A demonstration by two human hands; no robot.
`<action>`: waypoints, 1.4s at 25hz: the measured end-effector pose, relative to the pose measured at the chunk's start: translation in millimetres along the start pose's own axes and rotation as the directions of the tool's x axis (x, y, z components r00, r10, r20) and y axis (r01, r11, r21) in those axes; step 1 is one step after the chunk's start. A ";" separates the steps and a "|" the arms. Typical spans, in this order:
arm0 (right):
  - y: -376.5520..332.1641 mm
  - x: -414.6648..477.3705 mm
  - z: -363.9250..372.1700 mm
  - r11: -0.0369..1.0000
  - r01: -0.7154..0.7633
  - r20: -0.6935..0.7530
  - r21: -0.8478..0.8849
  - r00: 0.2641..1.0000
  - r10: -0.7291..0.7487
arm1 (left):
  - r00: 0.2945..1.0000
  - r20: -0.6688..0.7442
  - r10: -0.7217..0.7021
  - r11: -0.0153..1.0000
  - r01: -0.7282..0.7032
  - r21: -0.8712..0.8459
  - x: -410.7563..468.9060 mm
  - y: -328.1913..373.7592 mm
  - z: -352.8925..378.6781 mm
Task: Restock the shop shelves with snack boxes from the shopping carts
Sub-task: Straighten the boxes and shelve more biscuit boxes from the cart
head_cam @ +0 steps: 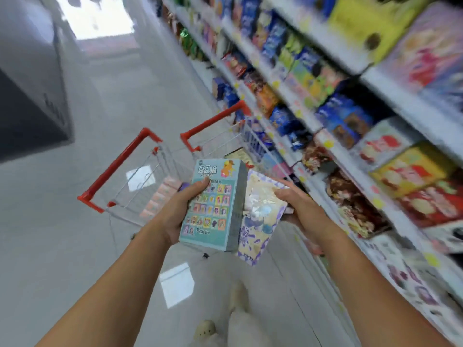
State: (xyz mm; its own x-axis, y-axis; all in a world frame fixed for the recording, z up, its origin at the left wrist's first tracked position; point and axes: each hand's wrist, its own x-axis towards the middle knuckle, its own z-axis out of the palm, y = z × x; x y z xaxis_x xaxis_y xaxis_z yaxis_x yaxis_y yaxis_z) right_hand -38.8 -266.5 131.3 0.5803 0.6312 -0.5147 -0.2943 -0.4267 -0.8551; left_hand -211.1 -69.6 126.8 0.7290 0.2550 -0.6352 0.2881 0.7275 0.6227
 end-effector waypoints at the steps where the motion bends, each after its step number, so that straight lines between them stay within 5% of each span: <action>1: -3.1 -31.1 -14.8 1.000 0.006 -0.038 0.028 0.999 -0.005 | 0.998 0.056 -0.023 1.000 0.022 0.019 -12.9 -4.7 27.4; 7: 28.9 -173.7 -89.1 0.996 -0.004 -0.320 0.088 0.947 0.032 | 0.905 0.372 -0.207 0.975 0.162 0.150 -63.1 -73.5 157.0; 12: 79.1 -277.4 -158.0 0.976 0.165 -0.605 0.143 0.795 -0.046 | 0.830 0.466 -0.306 0.937 0.174 0.303 -95.3 -172.5 277.4; 16: 126.0 -360.4 -221.0 0.911 0.240 -0.601 0.335 0.799 0.011 | 0.801 0.496 -0.335 0.924 0.178 0.338 -131.0 -266.8 372.9; 19: 149.9 -420.6 -266.2 0.957 0.168 -0.615 0.235 0.788 0.012 | 0.788 0.499 -0.361 0.912 0.185 0.366 -155.8 -317.9 428.4; 27: 170.5 -500.9 -334.7 0.849 0.269 -0.599 0.455 0.798 0.068 | 0.671 0.511 -0.537 0.830 0.312 0.463 -169.9 -375.2 499.4; 32: 175.9 -499.4 -344.8 0.799 0.347 -0.683 0.491 0.722 0.106 | 0.756 0.463 -0.463 0.843 0.214 0.494 -145.9 -383.3 506.7; 34: 169.0 -500.5 -342.4 0.912 0.296 -0.806 0.284 0.588 0.060 | 0.836 0.397 -0.379 0.843 0.135 0.521 -139.8 -383.4 508.2; 35: 163.5 -501.0 -338.5 0.980 0.155 -0.860 0.125 0.509 0.029 | 0.864 0.376 -0.336 0.844 0.100 0.527 -138.7 -383.2 509.7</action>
State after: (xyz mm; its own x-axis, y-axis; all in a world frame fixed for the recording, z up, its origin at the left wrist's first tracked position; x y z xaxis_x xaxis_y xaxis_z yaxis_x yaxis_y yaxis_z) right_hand -120.6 -871.7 270.3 0.9402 -0.2482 -0.2334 -0.2929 -0.2393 -0.9257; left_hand -106.1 -708.4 209.2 0.7660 -0.2636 -0.5864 0.6429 0.3041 0.7031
